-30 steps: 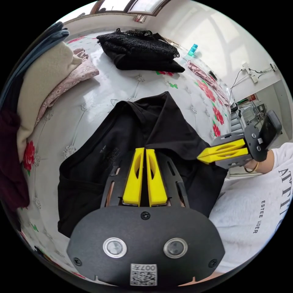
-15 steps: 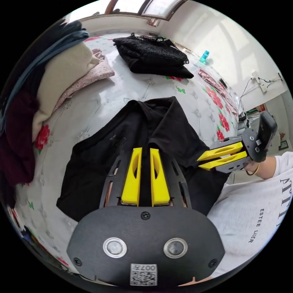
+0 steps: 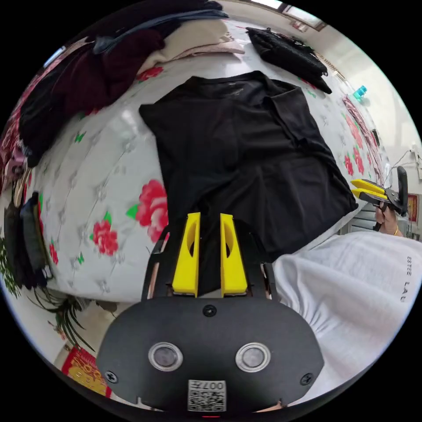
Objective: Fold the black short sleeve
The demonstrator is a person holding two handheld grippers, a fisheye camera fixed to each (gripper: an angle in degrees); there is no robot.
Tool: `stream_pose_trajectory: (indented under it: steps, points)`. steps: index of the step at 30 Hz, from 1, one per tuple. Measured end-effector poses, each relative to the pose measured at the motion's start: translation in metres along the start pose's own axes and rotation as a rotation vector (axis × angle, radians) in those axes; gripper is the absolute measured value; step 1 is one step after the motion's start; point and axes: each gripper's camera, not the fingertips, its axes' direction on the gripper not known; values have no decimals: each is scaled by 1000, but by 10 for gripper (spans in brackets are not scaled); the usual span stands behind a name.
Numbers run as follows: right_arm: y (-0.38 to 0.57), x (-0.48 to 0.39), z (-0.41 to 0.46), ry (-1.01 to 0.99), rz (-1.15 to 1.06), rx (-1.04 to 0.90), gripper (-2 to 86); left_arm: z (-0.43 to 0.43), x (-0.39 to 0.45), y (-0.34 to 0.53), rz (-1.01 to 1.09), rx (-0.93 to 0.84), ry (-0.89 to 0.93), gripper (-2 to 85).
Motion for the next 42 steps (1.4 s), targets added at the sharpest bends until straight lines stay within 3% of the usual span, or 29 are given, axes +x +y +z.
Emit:
stream_pose_trajectory:
  steps: [6,12,14,16,21,28,30,34,39,42]
  points:
    - [33,23,-2,28,59,-61,97,-16,-43,96,-196,-14,28,98]
    - [35,27,3,105,39,-100,78,-18,-23,91,-176,-69,-14,105]
    - [31,24,1,148,-14,-151,58,-29,-19,84,-161,-86,-38,92]
    - [29,23,3,133,-60,-206,35,-42,-21,82,-141,-89,-29,16]
    - [38,33,-24,105,-105,-172,6,-101,-60,95,-182,-40,193,-7]
    - [65,91,-114,-153,-13,-107,0,-199,-126,103,-212,39,595,-9]
    - [59,109,-139,-242,18,-65,0,-228,-163,83,-267,120,748,-9]
    - [7,152,-199,-434,67,94,1,-271,-216,6,-305,209,796,-8]
    - [-104,188,-231,-455,96,239,9,-301,-274,-160,-439,330,692,13]
    - [-170,215,-202,-391,191,242,24,-276,-281,-224,-532,250,586,65]
